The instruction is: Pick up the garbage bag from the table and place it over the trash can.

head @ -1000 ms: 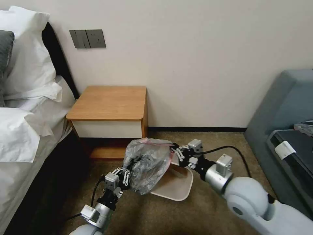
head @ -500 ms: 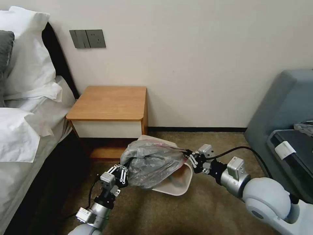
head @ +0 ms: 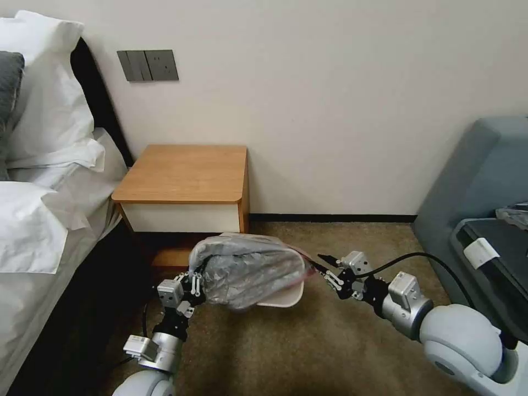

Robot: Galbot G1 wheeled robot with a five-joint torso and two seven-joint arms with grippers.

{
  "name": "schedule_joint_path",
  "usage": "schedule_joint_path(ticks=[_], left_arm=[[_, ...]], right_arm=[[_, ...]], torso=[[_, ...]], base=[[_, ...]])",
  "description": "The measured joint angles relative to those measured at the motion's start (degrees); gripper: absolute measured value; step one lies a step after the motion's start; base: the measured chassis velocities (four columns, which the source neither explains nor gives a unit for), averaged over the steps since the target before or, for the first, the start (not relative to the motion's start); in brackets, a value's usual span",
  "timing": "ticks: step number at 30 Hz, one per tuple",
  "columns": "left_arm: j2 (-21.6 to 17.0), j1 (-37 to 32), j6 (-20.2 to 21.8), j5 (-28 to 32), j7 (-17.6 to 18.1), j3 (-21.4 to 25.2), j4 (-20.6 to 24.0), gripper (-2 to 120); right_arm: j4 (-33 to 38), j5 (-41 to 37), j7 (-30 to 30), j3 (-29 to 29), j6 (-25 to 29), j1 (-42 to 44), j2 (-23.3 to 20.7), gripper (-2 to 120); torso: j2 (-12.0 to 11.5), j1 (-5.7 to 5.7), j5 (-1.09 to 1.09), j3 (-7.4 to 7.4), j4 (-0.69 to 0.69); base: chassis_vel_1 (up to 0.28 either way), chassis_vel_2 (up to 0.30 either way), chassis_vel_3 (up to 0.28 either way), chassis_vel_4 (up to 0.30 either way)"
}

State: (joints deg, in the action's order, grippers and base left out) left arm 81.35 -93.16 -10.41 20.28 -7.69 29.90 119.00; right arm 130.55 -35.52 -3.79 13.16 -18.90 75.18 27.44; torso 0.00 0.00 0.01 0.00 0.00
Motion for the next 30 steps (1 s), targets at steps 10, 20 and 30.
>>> schedule_joint_path(ticks=[10,20,30], left_arm=[[1.26,0.60,7.70,1.56,7.23,-0.36,1.62,3],[2.20,1.82,5.13,4.04,8.46,-1.37,0.79,3],[3.60,1.85,2.56,4.17,6.89,-1.69,0.49,3]], right_arm=[[3.87,3.53,0.35,9.13,4.91,10.14,5.62,75],[12.65,-23.18,-8.68,2.05,6.28,10.92,23.81,100],[12.65,-16.37,-7.42,-6.85,-0.89,10.08,32.96,87]], torso=[[0.00,0.00,-0.02,0.00,-0.01],[0.00,0.00,-0.03,0.00,0.00],[0.00,0.00,-0.02,0.00,0.00]], base=[[0.000,0.000,0.000,0.000],[0.000,0.000,0.000,0.000],[0.000,0.000,0.000,0.000]])
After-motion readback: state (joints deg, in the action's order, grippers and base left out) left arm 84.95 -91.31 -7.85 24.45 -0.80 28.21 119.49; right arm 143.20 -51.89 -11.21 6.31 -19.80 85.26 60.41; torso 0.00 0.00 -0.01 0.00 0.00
